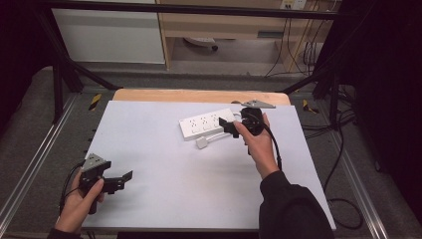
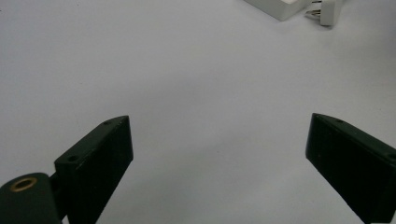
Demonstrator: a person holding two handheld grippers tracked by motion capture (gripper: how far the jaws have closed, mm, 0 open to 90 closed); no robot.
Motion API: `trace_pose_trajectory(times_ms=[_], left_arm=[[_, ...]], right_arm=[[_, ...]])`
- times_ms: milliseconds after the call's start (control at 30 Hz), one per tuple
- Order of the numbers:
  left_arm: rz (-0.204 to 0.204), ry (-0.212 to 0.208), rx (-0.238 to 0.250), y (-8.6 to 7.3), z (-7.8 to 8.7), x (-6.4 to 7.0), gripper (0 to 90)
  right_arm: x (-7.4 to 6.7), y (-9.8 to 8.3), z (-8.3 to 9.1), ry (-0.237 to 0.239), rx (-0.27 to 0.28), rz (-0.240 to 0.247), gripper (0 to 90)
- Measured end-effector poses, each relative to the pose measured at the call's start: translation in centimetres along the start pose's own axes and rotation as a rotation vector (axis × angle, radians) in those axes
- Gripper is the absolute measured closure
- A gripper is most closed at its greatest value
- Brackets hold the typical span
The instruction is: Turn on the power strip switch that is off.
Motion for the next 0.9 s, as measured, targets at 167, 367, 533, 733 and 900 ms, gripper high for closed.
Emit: trace_pose_trajectory(times_ms=[167,367,533,733,900], left_arm=[[0.002,0.002,0.004,0.0,0.1,0.0,7.6],[0.002,0.003,0.005,0.0,0.1,0.0,7.6],[0.005,0.001,0.007,0.0,0.1,-0.1,7.5],[0.003,0.002,0.011,0.1,0.2,-0.1,7.6],[0.006,0.007,0.012,0.1,0.3,-0.3,7.5]], right_arm=[[0.8,-0.2,1.3,-0.012,0.009,-0.004,3.1],[2.1,-0.2,2.3,-0.036,0.025,-0.01,2.1],[3.1,-0.5,3.4,-0.054,0.029,-0.012,2.1],[4.2,-1.0,5.0,-0.067,0.027,-0.01,2.4],[5.1,-1.8,6.5,-0.079,0.016,-0.004,3.2]])
Point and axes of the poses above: each handheld gripper's, and its own axes: z roughly backward along the jaws, y roughly out of its top, x roughly to its right, the point moved 7 cm from there along -z, roughly forward along the jaws, and after that the axes turned 11 degrees about -y, right-handed, at the moved point
